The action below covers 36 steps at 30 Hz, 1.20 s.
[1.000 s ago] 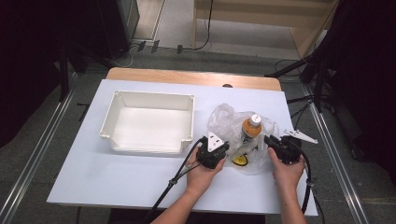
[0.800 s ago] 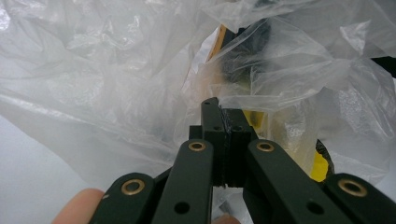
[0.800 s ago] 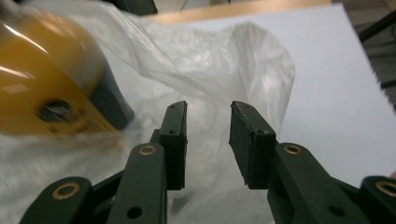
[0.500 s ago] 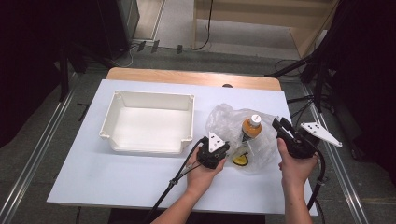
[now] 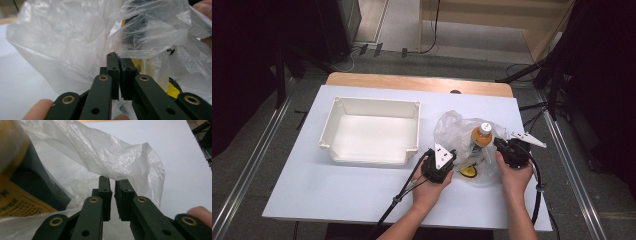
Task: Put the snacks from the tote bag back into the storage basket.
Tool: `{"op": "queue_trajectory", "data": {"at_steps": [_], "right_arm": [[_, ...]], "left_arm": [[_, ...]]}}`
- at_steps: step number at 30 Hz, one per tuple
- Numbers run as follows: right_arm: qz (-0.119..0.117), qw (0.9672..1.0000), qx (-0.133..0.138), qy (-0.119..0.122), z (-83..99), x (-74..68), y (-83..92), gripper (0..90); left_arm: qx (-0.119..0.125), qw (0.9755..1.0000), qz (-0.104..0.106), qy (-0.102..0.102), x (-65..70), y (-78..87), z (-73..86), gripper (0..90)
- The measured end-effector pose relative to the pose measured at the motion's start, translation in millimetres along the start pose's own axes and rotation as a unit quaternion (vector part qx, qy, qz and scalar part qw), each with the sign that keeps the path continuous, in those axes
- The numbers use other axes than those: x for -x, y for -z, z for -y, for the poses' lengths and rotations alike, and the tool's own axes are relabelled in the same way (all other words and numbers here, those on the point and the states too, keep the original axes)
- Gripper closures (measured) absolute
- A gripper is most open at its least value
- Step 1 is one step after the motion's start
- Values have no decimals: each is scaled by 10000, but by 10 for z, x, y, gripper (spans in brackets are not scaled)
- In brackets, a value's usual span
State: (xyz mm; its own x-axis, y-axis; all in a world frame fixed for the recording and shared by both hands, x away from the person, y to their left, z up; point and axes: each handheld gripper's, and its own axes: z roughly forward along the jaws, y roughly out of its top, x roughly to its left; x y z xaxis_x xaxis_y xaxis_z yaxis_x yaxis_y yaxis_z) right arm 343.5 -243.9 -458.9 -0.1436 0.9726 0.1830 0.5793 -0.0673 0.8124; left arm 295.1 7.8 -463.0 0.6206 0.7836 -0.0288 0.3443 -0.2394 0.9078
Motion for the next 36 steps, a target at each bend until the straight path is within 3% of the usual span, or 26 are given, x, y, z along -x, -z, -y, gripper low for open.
{"op": "queue_trajectory", "data": {"at_steps": [4,8,10,15,18,24,27,31,36], "right_arm": [[65,9998,-156,64,64,24,-56,859],[88,9997,-211,93,97,32,-74,866],[131,9995,-253,161,114,20,-82,873],[170,9991,-342,180,147,16,-104,875],[182,9989,-358,231,157,15,-101,874],[179,9988,-370,247,163,14,-95,874],[158,9989,-357,242,167,14,-93,874],[131,9990,-346,238,168,16,-87,874],[106,9992,-335,210,172,31,-76,873]], "left_arm": [[96,9996,153,214,-30,81,-82,747],[184,9991,153,352,-77,143,-151,698],[261,9973,303,623,-146,202,-235,627],[458,9949,344,834,-214,288,-366,500],[505,9946,303,858,-237,316,-469,338],[588,9931,364,948,-228,295,-599,184],[392,9940,436,919,-177,170,-646,160],[278,9952,386,855,-152,81,-646,197],[20,9966,227,788,-160,-48,-627,407]]}}
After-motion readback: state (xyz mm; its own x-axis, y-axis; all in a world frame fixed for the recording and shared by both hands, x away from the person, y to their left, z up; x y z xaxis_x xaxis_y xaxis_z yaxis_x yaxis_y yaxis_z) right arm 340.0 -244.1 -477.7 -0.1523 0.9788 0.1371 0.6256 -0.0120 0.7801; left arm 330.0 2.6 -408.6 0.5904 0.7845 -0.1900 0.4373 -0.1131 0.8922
